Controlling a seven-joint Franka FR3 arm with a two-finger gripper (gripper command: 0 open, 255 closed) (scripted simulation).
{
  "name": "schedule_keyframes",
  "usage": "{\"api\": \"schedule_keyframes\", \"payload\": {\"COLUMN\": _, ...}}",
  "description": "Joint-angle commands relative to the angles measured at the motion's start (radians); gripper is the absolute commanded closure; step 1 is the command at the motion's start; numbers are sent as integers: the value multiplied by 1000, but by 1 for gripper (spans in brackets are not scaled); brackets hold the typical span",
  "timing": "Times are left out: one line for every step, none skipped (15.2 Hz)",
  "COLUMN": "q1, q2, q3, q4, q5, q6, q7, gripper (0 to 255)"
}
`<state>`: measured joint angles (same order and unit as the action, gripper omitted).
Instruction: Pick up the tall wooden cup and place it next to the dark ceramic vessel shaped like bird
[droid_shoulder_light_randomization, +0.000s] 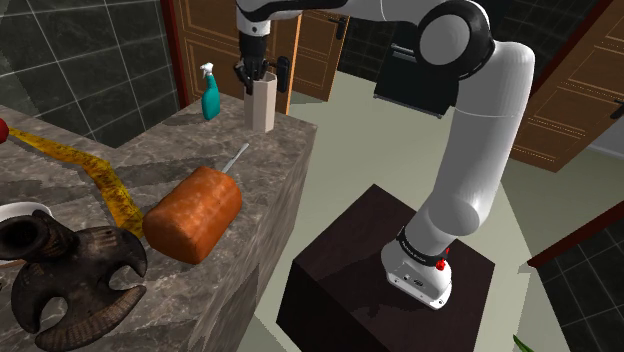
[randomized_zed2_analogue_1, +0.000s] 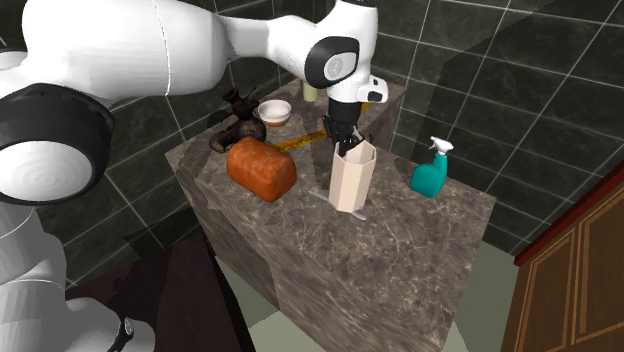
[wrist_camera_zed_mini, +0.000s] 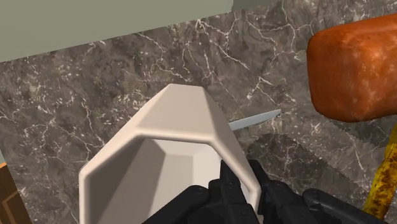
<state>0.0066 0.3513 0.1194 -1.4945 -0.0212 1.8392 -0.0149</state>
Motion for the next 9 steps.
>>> {"api": "schedule_keyframes", "payload": {"q1": 0, "q2": 0, "q3": 0, "q4": 29, "q5": 0, "q6": -28, "q7": -1, "gripper": 255}}
{"api": "schedule_keyframes", "payload": {"q1": 0, "q2": 0, "q3": 0, "q4": 42, "q5": 0, "q6": -42, "q7": -1, "gripper": 255}}
{"api": "schedule_keyframes", "payload": {"q1": 0, "q2": -1, "q3": 0, "q4": 55, "q5": 0, "q6": -55, "q7": -1, "gripper": 255}}
{"api": "schedule_keyframes", "payload": {"q1": 0, "q2": 0, "q3": 0, "q4": 69, "q5": 0, "q6": -68, "q7": -1, "gripper": 255}}
{"api": "schedule_keyframes", "payload": {"q1": 1, "q2": 0, "q3": 0, "q4": 83, "q5": 0, "q6": -82, "q7": -1, "gripper": 255}}
{"api": "schedule_keyframes", "payload": {"q1": 1, "q2": 0, "q3": 0, "q4": 97, "q5": 0, "q6": -96, "q7": -1, "gripper": 255}}
{"api": "schedule_keyframes", "payload": {"q1": 1, "q2": 1, "q3": 0, "q4": 111, "q5": 0, "q6": -109, "q7": -1, "gripper": 255}}
{"api": "schedule_keyframes", "payload": {"q1": 2, "q2": 2, "q3": 1, "q4": 127, "q5": 0, "q6": -123, "q7": -1, "gripper": 255}}
{"api": "schedule_keyframes", "payload": {"q1": 2, "q2": 4, "q3": 1, "q4": 142, "q5": 0, "q6": -138, "q7": 0, "gripper": 255}}
